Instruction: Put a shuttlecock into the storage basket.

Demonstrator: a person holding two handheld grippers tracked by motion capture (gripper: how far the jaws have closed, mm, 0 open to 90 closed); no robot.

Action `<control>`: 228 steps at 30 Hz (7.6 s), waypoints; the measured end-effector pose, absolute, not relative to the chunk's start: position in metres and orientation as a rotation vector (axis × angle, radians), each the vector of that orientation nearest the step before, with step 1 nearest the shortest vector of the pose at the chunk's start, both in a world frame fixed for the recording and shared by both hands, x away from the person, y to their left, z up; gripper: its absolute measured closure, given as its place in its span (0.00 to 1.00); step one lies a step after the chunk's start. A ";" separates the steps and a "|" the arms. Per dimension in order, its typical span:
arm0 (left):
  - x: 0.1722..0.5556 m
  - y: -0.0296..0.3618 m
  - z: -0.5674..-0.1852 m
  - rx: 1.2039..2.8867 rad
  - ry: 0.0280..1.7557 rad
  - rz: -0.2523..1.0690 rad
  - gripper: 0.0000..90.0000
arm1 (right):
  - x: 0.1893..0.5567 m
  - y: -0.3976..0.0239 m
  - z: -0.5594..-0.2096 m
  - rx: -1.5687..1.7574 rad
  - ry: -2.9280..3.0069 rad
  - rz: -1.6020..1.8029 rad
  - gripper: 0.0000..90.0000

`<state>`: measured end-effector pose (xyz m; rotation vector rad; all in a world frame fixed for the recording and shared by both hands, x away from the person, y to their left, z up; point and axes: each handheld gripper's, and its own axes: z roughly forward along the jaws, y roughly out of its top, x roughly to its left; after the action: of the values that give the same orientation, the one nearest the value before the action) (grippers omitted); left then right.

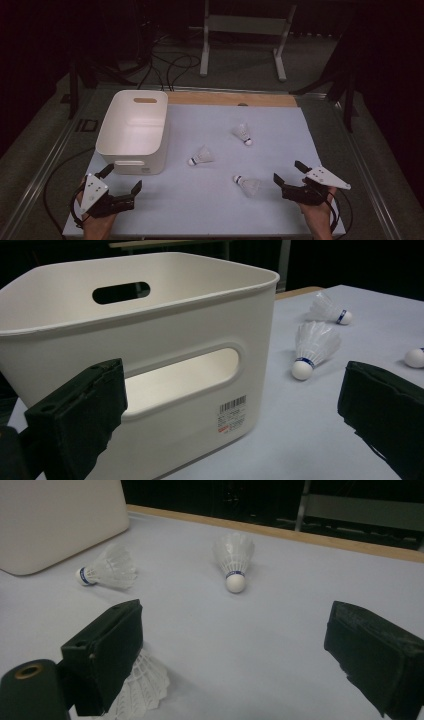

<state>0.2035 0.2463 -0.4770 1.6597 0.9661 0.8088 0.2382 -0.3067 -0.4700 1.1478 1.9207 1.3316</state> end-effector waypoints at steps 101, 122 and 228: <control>0.204 0.245 -0.480 1.639 1.006 0.857 0.00 | 0.313 -0.235 -0.399 1.159 2.035 1.143 0.10; 0.205 0.247 -0.481 1.642 1.011 0.860 0.00 | 0.343 -0.219 -0.379 1.145 2.018 1.112 0.10; 0.204 0.254 -0.481 1.629 1.033 0.873 0.00 | 0.502 -0.190 -0.461 1.402 2.169 0.706 0.10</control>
<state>0.2043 0.2537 -0.4808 1.6288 1.0335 0.8727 0.5020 -0.1896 -0.4606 1.4019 2.1686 0.7059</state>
